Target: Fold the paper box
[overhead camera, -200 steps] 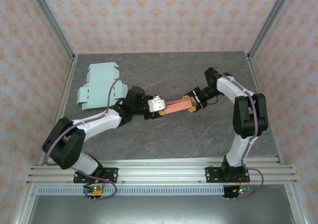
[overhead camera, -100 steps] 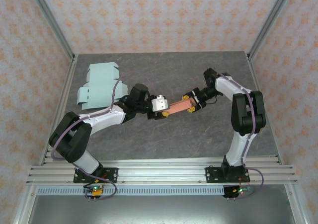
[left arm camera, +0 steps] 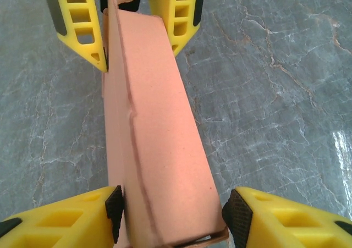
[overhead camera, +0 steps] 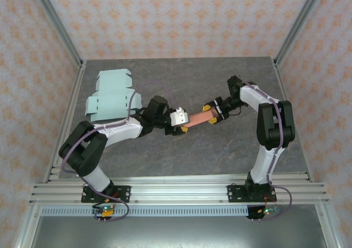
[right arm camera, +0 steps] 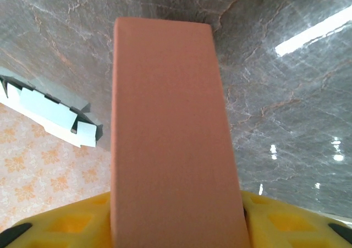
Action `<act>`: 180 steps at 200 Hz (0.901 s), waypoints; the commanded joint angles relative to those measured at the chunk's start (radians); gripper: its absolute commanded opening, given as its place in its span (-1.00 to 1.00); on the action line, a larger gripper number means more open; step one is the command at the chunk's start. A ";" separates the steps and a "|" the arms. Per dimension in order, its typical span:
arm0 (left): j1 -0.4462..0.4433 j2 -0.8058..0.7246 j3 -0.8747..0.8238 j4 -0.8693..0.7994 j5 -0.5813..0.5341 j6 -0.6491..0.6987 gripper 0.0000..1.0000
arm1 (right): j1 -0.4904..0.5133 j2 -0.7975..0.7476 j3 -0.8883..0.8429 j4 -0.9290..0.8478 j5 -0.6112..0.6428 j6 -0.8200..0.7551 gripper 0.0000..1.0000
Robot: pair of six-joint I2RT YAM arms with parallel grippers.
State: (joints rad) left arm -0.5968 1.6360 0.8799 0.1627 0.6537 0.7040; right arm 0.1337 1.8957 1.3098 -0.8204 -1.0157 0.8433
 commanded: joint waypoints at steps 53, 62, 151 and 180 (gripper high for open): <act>-0.013 0.026 -0.009 0.067 -0.053 -0.027 0.13 | -0.002 -0.041 -0.063 0.048 0.019 0.272 0.05; -0.016 0.024 -0.015 0.072 -0.058 -0.025 0.13 | -0.002 -0.047 -0.069 0.063 0.023 0.288 0.05; 0.020 0.020 0.091 -0.104 0.047 -0.077 -0.10 | -0.003 -0.143 -0.082 0.138 0.018 0.323 0.34; 0.048 0.084 0.153 -0.171 0.123 -0.174 -0.09 | -0.018 -0.166 -0.061 0.046 0.050 0.174 0.48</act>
State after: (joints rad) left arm -0.5728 1.6768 0.9749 0.0975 0.6735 0.6243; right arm 0.1318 1.7752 1.2194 -0.6495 -1.0084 0.9512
